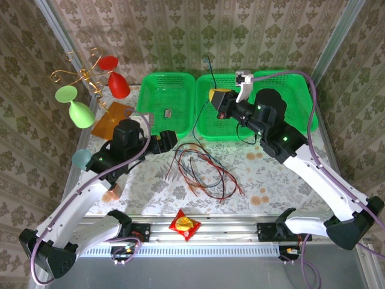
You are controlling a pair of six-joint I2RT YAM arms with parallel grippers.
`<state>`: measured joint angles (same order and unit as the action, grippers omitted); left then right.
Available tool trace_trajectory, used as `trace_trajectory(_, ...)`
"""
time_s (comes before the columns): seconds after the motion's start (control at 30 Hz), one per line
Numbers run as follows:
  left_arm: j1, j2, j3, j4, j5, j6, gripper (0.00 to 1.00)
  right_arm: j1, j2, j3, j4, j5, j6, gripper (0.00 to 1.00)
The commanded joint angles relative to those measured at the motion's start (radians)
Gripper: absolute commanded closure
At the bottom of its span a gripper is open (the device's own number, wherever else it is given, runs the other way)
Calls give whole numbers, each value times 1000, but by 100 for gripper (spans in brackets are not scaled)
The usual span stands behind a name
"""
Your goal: Untangle the cables
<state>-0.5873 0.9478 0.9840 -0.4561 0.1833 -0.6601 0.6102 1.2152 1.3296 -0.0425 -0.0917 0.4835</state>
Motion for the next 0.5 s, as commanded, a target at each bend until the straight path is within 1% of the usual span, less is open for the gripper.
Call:
trace_trajectory(0.0, 7, -7, 48, 40, 28, -26, 17, -4, -28, -93, 77, -50, -42, 100)
trace_trajectory(0.1, 6, -5, 80, 50, 38, -28, 18, 6, -54, -244, 146, -57, -25, 100)
trace_trajectory(0.2, 6, 12, 111, 83, 70, -32, 19, 34, -73, -365, 168, -47, -56, 100)
trace_trajectory(0.33, 5, 73, 148, 146, 107, -53, 20, 91, -90, -492, 206, 30, -101, 100)
trace_trajectory(0.47, -5, 132, 164, 219, 139, -57, 26, 131, -101, -579, 266, 76, -103, 100)
